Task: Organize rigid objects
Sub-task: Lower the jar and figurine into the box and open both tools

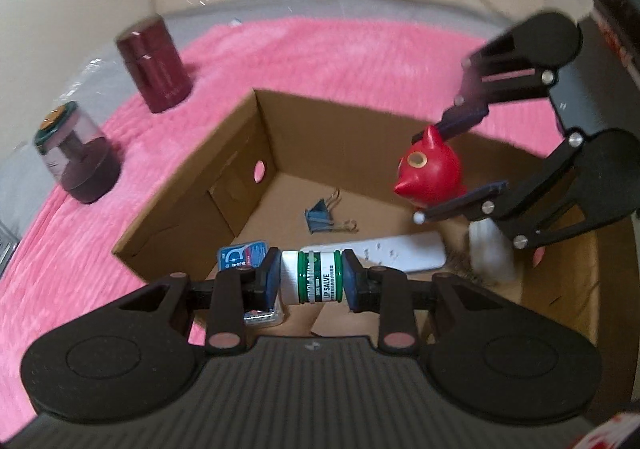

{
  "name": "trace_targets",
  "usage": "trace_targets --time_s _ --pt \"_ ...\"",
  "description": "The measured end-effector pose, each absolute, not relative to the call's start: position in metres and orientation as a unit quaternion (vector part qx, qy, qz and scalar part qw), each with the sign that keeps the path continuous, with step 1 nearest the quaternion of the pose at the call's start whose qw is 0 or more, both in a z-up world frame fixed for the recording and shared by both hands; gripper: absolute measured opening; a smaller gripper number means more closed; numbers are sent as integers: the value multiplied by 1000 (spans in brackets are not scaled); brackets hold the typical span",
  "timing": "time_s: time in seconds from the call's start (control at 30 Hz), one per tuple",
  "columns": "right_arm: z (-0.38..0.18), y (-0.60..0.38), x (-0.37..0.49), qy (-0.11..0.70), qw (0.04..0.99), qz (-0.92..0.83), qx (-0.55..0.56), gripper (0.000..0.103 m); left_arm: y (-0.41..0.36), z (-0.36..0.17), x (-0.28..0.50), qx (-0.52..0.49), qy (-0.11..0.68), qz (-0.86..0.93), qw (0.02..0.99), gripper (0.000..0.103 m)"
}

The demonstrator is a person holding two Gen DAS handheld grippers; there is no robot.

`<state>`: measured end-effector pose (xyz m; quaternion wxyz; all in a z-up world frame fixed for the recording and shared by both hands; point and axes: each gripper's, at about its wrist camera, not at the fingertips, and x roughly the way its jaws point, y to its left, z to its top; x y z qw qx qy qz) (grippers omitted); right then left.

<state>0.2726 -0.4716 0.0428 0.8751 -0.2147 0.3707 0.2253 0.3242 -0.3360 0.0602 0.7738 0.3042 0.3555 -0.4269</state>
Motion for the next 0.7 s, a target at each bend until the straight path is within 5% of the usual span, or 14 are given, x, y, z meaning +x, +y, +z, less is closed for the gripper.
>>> trace_targets --time_s 0.7 --pt "-13 -454 316 416 797 282 -334 43 -385 -15 378 394 474 -405 676 27"
